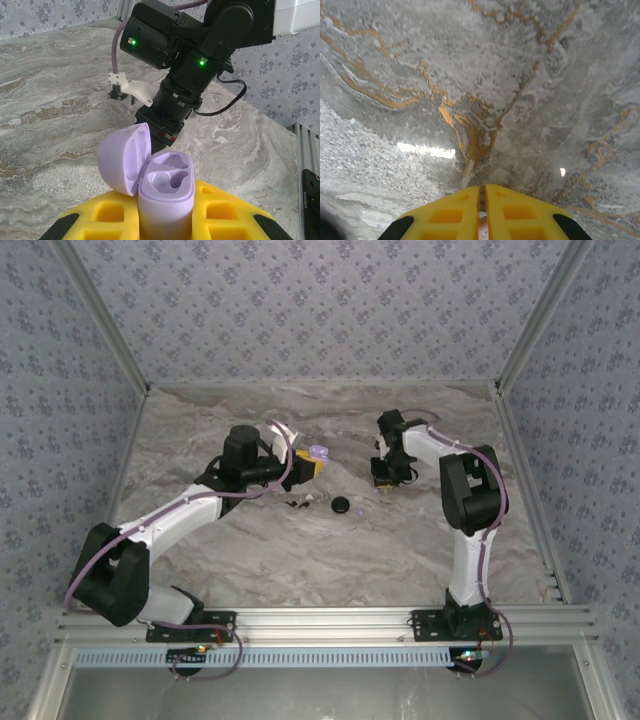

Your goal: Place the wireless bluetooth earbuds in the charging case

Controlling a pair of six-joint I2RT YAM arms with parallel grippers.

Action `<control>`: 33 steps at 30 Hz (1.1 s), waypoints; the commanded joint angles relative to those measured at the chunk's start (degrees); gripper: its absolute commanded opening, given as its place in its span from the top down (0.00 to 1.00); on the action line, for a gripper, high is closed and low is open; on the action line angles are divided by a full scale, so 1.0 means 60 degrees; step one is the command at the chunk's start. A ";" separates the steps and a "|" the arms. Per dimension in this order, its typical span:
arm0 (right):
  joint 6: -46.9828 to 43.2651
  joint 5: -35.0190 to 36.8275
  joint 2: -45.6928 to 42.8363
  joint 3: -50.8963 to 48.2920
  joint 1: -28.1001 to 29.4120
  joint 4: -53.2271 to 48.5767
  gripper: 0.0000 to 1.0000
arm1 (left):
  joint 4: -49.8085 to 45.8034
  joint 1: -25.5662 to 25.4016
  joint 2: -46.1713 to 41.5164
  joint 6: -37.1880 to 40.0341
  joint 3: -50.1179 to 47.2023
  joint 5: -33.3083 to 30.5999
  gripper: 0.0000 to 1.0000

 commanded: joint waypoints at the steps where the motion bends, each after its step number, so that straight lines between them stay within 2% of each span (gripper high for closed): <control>1: -0.0209 0.0273 -0.0302 -0.0284 0.0096 -0.0625 0.87 | 0.0028 -0.0043 -0.0261 0.0133 0.0073 0.0029 0.88; 20: -0.0265 -0.0230 -0.0832 -0.0497 0.0343 -0.0696 0.84 | -0.0090 -0.0031 -0.0438 0.0153 -0.0001 -0.0039 0.88; 33: -0.0826 -0.0649 -0.1216 -0.0527 0.0400 -0.0622 0.74 | -0.0179 -0.0041 -0.0641 0.0179 -0.0078 -0.0114 0.88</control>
